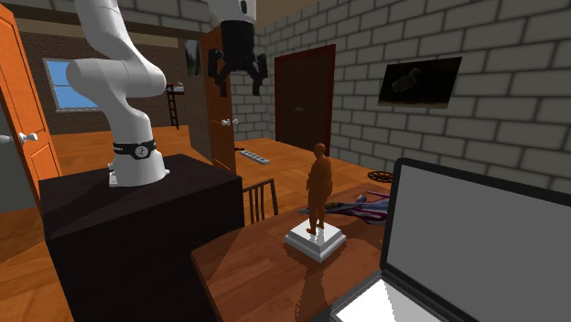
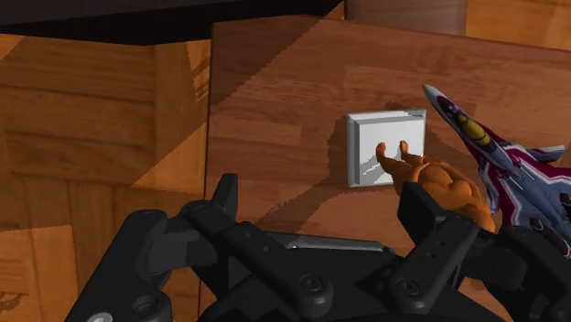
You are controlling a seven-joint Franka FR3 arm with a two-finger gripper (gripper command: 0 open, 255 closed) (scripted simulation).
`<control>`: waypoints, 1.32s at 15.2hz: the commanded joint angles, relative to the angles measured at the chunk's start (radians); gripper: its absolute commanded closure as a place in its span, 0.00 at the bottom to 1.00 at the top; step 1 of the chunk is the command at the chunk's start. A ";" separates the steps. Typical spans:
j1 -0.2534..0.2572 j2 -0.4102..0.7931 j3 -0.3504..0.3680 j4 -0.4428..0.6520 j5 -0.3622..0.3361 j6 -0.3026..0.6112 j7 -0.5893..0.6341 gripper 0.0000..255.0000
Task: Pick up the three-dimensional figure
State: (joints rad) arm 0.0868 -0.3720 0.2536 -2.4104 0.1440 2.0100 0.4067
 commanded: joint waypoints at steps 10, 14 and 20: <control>0.038 0.375 0.117 0.169 -0.068 0.291 0.187 0.00; 0.068 0.520 0.131 0.270 -0.138 0.358 0.269 0.00; 0.118 0.679 0.120 0.384 -0.221 0.425 0.350 0.00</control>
State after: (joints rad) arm 0.1977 0.2846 0.3765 -2.0381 -0.0660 2.4227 0.7469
